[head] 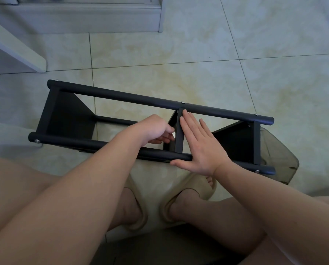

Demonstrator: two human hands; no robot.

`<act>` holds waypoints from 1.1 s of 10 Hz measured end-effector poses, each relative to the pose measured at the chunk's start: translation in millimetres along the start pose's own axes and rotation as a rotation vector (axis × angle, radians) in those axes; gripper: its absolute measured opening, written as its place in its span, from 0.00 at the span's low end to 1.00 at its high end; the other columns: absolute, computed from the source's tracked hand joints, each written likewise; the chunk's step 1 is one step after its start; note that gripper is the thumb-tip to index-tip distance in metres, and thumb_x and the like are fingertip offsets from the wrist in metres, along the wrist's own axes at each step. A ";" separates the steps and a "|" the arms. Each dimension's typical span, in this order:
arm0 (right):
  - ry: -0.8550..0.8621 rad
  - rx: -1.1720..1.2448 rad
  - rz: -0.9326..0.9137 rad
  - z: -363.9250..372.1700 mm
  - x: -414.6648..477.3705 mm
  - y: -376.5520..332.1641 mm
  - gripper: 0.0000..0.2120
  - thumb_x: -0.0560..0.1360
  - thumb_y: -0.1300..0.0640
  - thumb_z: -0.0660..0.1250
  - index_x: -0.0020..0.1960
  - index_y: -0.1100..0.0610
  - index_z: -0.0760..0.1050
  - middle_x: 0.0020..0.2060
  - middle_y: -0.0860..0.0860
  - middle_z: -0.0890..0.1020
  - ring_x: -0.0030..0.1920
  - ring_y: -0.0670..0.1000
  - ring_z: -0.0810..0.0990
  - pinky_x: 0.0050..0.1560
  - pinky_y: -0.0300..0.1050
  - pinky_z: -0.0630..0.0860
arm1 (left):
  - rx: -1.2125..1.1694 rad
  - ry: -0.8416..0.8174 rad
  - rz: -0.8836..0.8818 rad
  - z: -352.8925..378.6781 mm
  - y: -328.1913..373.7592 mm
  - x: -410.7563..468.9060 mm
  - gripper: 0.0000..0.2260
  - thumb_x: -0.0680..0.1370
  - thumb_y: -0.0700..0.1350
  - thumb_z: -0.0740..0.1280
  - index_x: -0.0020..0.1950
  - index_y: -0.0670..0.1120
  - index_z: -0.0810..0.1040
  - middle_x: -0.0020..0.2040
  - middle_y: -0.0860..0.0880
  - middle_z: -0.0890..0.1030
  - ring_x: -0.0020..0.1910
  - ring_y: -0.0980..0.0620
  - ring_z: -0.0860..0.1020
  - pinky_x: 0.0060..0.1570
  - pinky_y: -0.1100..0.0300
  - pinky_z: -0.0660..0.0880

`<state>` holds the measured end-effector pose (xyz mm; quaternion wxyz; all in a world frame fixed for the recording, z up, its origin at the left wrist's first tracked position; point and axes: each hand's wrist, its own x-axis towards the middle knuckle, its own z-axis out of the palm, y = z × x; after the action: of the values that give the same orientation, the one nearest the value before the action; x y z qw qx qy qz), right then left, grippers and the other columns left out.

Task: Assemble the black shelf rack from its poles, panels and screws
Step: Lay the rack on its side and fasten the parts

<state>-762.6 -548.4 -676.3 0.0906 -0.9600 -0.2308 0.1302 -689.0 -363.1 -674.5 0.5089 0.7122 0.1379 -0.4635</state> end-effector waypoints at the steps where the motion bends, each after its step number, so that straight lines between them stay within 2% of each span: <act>1: 0.007 -0.002 -0.003 0.8 -0.2 0.0 0.55 0.73 0.23 0.55 0.83 0.62 0.44 0.82 0.56 0.42 0.82 0.54 0.40 0.82 0.57 0.46 | 0.030 -0.019 -0.009 -0.3 0.0 0.6 0.06 0.81 0.44 0.64 0.47 0.45 0.78 0.33 0.54 0.85 0.38 0.56 0.82 0.46 0.59 0.75; 4: 0.016 -0.008 -0.002 2.6 -0.2 0.4 0.56 0.73 0.23 0.56 0.83 0.62 0.44 0.83 0.56 0.43 0.82 0.53 0.40 0.82 0.56 0.45 | 0.074 -0.056 -0.013 -5.8 1.0 -0.2 0.06 0.82 0.43 0.63 0.47 0.46 0.78 0.36 0.53 0.86 0.41 0.55 0.83 0.47 0.59 0.76; 6: 0.015 -0.009 -0.001 2.0 -0.2 -0.4 0.55 0.73 0.23 0.56 0.83 0.62 0.44 0.83 0.56 0.43 0.82 0.53 0.40 0.82 0.57 0.46 | 0.174 -0.087 -0.008 -11.0 6.6 -4.6 0.08 0.83 0.40 0.61 0.46 0.47 0.77 0.38 0.53 0.86 0.43 0.55 0.82 0.52 0.57 0.76; 8: 0.020 -0.007 -0.002 1.5 -0.1 -0.8 0.55 0.73 0.24 0.56 0.83 0.62 0.45 0.83 0.56 0.43 0.82 0.53 0.41 0.82 0.57 0.46 | 0.305 -0.124 0.004 -20.5 7.3 -10.9 0.08 0.82 0.40 0.62 0.47 0.48 0.79 0.41 0.54 0.87 0.45 0.57 0.81 0.47 0.59 0.74; 11: 0.041 0.001 0.002 3.5 -0.7 -1.1 0.55 0.73 0.24 0.57 0.83 0.62 0.46 0.83 0.57 0.45 0.82 0.53 0.42 0.81 0.55 0.45 | 0.491 -0.163 0.013 -25.2 9.9 -18.0 0.09 0.82 0.40 0.62 0.46 0.49 0.80 0.43 0.57 0.87 0.48 0.59 0.80 0.47 0.59 0.73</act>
<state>-764.7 -547.4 -679.2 0.0954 -0.9627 -0.2277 0.1108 -678.9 -341.1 -652.9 0.3331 0.7756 -0.0248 -0.5356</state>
